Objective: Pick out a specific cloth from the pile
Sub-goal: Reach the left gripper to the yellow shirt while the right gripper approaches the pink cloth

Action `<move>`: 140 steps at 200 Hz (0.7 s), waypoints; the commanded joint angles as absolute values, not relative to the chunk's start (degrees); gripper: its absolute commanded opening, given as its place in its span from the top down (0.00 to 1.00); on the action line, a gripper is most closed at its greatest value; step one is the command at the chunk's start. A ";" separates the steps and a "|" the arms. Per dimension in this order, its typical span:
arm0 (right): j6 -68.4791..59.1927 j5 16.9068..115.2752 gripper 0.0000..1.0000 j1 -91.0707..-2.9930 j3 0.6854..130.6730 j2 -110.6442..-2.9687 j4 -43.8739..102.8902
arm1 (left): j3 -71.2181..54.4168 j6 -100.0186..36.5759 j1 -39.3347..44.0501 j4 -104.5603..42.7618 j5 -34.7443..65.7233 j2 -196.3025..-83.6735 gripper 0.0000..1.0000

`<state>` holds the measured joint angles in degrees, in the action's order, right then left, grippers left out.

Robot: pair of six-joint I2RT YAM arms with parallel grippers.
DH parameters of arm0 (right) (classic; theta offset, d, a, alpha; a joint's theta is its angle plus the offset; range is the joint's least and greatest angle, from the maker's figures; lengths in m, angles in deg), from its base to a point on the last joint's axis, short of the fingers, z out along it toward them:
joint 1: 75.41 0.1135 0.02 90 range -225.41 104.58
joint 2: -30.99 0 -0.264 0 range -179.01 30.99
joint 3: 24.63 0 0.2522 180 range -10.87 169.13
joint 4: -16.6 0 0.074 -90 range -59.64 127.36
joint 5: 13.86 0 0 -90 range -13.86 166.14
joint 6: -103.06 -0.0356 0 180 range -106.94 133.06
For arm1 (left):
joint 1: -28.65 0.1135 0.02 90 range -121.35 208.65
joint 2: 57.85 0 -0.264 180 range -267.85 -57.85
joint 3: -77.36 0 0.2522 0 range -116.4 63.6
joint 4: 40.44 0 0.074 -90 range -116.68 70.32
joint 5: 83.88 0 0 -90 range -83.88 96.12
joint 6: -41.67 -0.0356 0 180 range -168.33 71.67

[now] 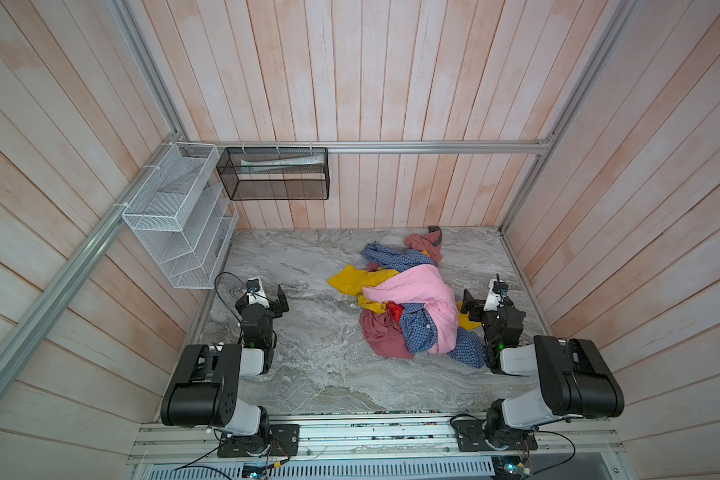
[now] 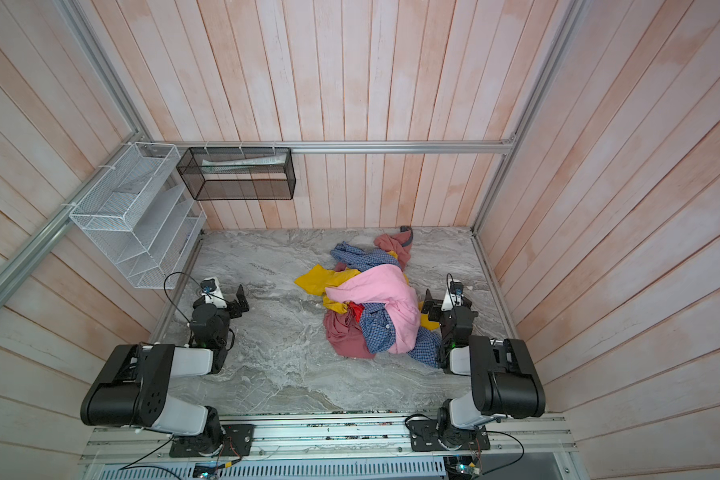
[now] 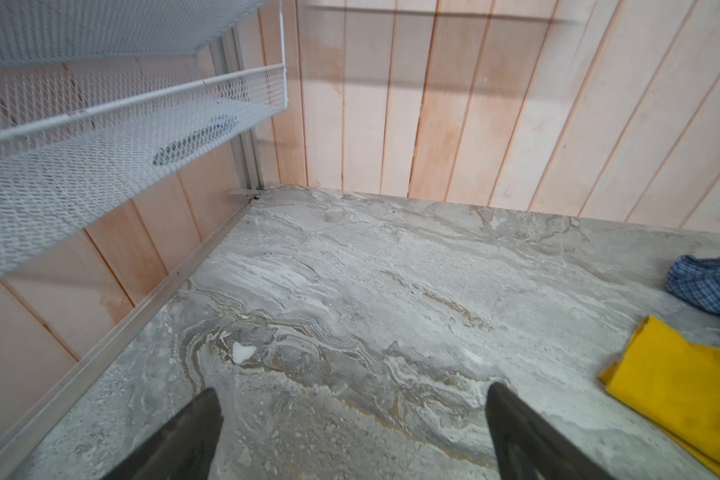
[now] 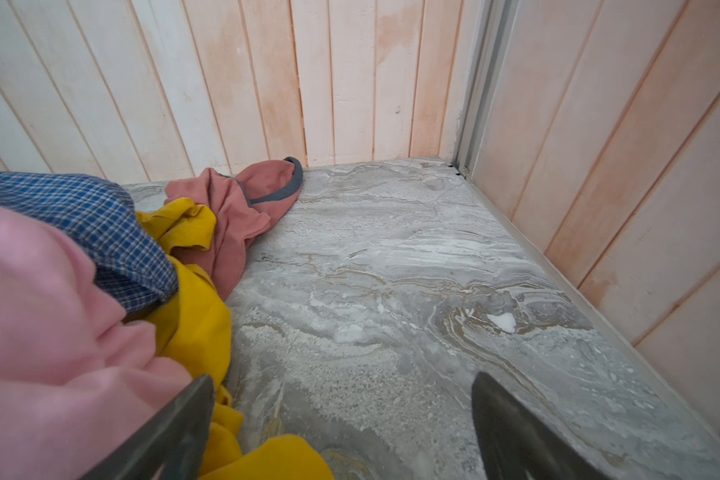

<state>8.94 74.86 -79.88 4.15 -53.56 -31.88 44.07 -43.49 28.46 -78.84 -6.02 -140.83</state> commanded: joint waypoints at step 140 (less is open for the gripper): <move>-18.19 62.09 0.10 -82.97 6.04 -28.15 4.91 | 22.58 -31.49 14.36 -39.72 12.93 -138.98 0.00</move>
